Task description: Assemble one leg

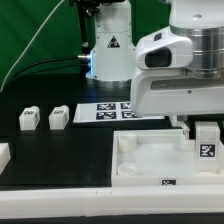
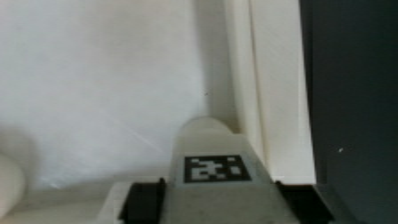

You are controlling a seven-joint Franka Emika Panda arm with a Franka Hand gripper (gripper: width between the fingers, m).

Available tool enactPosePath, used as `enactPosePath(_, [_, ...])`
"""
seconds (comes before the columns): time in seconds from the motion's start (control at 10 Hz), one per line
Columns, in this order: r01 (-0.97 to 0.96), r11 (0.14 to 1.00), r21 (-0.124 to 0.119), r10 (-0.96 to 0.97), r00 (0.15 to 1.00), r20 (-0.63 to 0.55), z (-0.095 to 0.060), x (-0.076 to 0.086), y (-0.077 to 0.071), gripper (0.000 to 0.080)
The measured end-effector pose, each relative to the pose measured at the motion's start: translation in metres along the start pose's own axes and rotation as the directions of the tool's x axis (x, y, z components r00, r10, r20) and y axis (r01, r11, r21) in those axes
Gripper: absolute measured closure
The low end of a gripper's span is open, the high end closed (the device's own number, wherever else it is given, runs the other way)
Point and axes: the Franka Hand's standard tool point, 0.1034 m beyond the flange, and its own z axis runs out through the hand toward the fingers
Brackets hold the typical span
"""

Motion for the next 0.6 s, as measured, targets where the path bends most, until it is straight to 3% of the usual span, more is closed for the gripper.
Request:
enactPosePath(0.2, [-0.253, 0.967, 0.008, 0.253, 0.967, 0.003, 0.0002, -0.0014, -0.0038, 0.0507])
enactPosePath(0.5, [-0.518, 0.855, 0.018, 0.518, 0.855, 0.004, 0.0016, -0.0023, -0.0070, 0.0507])
enactPosePath(0.6, [-0.622, 0.783, 0.022, 0.622, 0.783, 0.008, 0.0016, -0.0022, -0.0080, 0.0507])
